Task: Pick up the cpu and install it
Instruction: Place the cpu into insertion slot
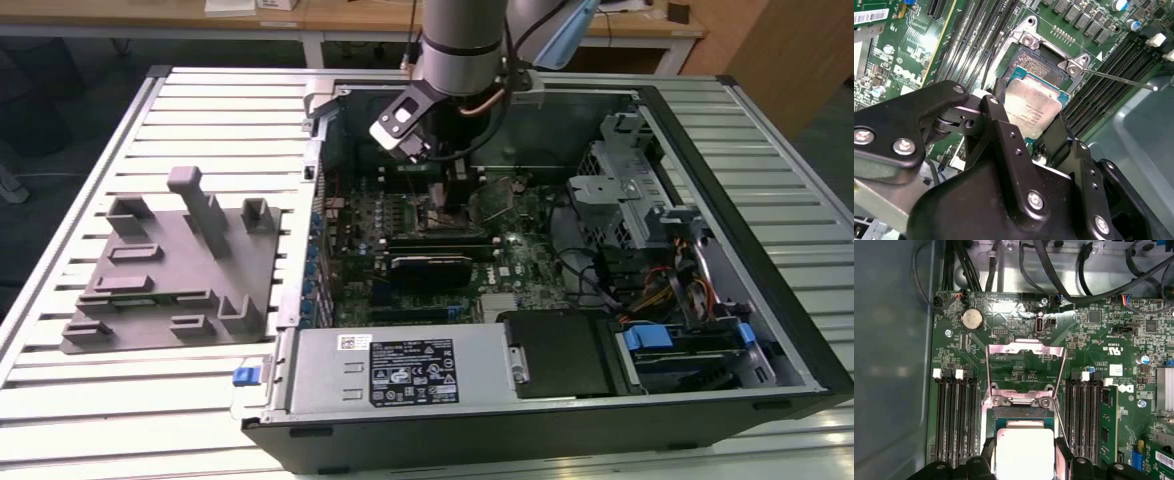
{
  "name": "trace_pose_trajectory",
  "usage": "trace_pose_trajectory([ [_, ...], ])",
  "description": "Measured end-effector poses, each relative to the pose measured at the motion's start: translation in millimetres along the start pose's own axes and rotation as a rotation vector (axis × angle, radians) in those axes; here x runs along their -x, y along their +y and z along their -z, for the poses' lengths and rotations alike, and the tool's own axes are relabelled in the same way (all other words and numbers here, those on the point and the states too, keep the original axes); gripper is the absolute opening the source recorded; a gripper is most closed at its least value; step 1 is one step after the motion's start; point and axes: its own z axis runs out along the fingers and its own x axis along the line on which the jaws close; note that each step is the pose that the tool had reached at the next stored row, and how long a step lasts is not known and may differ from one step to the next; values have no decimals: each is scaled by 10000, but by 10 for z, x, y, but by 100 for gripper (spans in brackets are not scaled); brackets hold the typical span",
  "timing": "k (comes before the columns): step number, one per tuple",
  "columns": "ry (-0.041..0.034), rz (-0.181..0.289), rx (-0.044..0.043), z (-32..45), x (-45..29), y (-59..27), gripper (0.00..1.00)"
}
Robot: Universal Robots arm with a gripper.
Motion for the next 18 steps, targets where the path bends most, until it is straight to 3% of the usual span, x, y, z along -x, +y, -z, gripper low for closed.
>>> trace_pose_trajectory([
  [6,1,0,0,-92,0,-4,54],
  [18,1,-4,1,-189,-1,-11,54],
])
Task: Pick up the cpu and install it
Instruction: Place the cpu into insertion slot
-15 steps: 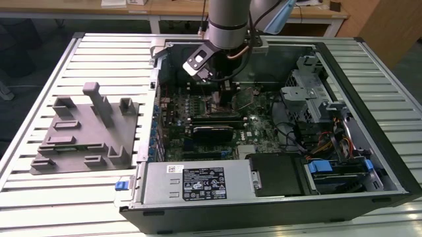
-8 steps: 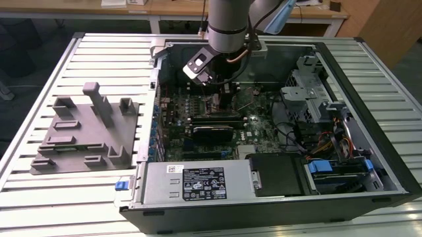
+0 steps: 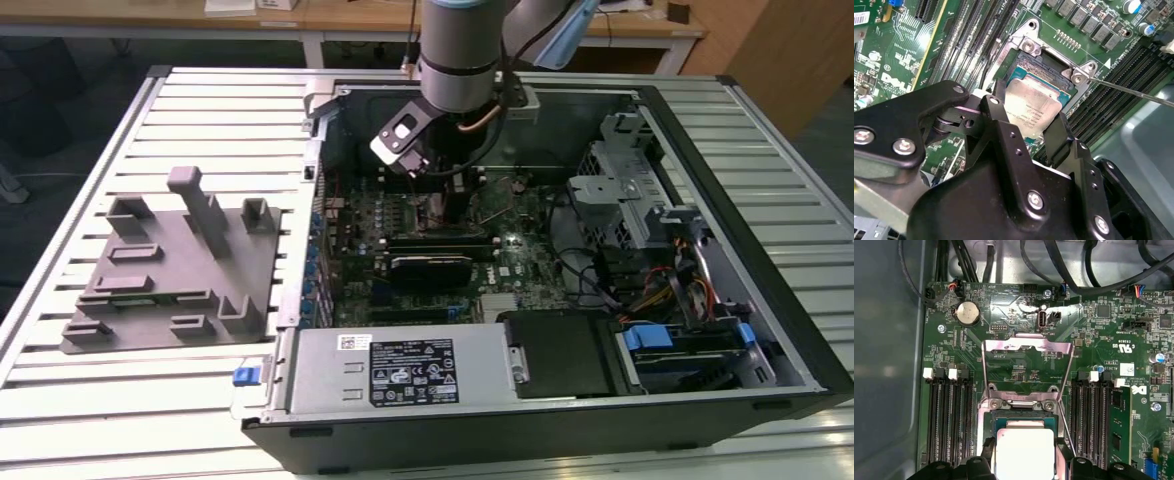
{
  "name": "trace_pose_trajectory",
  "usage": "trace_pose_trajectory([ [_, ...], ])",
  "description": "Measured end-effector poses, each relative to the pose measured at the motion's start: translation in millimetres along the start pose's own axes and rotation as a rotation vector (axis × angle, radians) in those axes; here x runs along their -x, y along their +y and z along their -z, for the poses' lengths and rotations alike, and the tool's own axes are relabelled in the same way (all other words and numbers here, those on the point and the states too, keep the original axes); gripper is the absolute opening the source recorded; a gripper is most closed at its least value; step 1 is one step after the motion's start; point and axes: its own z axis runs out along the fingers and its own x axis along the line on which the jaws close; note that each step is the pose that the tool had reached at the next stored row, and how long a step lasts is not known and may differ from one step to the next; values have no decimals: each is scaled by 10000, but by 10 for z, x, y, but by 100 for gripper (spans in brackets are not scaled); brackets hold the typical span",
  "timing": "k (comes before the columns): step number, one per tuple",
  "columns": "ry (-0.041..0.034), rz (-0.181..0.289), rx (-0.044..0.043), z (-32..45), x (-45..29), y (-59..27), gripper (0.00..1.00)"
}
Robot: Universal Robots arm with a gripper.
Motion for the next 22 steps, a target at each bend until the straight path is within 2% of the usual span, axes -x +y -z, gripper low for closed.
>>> trace_pose_trajectory([
  [18,-2,-34,0,-146,0,-15,54],
  [22,-4,-34,-1,-155,0,-16,54],
])
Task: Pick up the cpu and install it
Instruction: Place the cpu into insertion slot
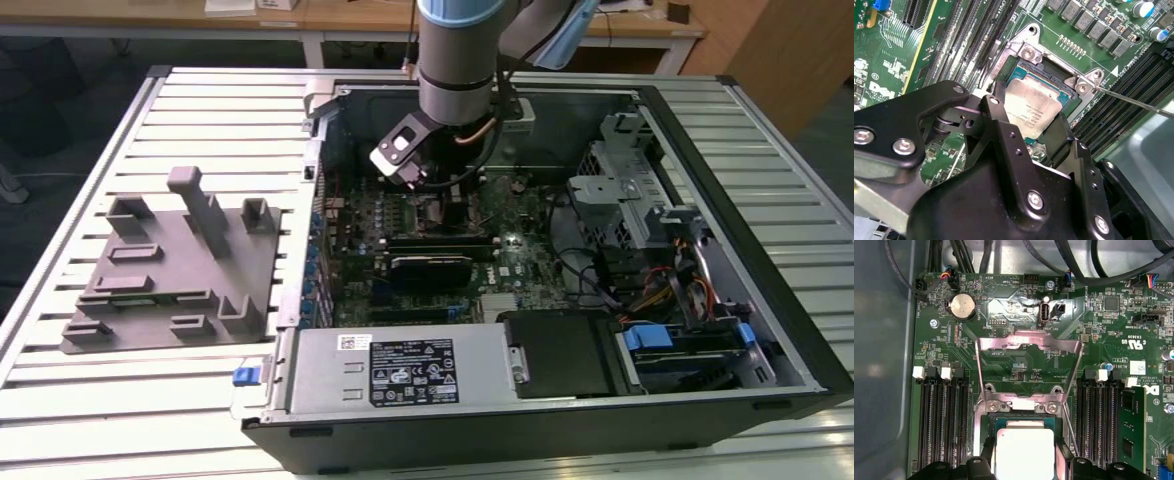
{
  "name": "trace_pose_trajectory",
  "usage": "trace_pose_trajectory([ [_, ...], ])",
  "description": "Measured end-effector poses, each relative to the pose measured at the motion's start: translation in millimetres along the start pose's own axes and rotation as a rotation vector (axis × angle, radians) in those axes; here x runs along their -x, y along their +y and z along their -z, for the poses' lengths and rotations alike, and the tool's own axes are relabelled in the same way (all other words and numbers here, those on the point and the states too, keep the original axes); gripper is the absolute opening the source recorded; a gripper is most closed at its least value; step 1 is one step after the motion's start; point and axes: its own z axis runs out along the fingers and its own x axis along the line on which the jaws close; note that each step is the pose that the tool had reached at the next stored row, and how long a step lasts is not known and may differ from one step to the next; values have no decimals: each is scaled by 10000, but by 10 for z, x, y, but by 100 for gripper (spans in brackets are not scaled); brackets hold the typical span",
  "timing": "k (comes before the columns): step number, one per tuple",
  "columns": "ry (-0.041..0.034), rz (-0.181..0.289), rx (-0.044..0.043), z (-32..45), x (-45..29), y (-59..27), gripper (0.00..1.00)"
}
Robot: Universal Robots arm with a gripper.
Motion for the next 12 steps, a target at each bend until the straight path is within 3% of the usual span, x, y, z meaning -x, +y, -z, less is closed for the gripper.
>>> trace_pose_trajectory([
  [12,2,-16,2,-8,-25,-3,55],
])
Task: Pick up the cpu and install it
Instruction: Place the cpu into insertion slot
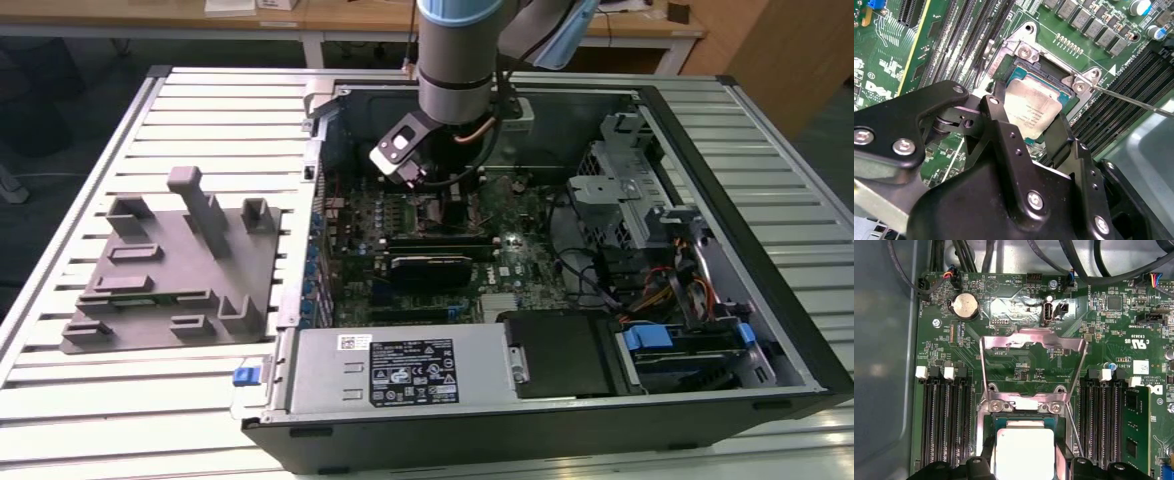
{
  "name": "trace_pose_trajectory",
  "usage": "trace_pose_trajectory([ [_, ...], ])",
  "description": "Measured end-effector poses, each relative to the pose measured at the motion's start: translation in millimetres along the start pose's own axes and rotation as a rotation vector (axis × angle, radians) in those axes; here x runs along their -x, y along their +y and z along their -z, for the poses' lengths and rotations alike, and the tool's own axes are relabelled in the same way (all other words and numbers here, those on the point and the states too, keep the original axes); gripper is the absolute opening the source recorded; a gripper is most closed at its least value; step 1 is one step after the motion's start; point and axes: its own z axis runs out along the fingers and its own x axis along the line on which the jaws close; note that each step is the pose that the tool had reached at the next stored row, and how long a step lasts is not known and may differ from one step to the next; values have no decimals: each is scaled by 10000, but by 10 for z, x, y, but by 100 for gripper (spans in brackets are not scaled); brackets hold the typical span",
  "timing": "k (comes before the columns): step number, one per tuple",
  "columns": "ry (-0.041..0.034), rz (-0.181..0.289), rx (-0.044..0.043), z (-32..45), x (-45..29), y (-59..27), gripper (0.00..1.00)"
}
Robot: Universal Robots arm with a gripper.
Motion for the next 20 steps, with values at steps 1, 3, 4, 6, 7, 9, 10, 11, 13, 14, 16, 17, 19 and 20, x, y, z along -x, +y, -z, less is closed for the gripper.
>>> trace_pose_trajectory([
  [1,-1,-3,-1,-2,0,0,55],
  [3,-2,-8,-2,-5,0,-1,62],
  [4,-3,-9,-2,-5,0,-1,62],
  [6,-3,-9,-2,-6,0,-1,62],
  [7,-2,-9,-1,-6,0,0,62],
  [9,-1,-9,-1,0,0,0,62],
  [10,-1,-9,-1,6,0,0,62],
  [11,-2,-9,-1,16,0,0,62],
  [13,0,-10,0,43,0,1,62],
  [14,0,-10,-1,61,0,2,62],
  [16,-2,-9,-4,99,0,3,62],
  [17,-2,-9,-5,117,0,4,62],
  [19,-1,-10,-10,155,0,5,60],
  [20,-1,-9,-16,175,0,7,54],
])
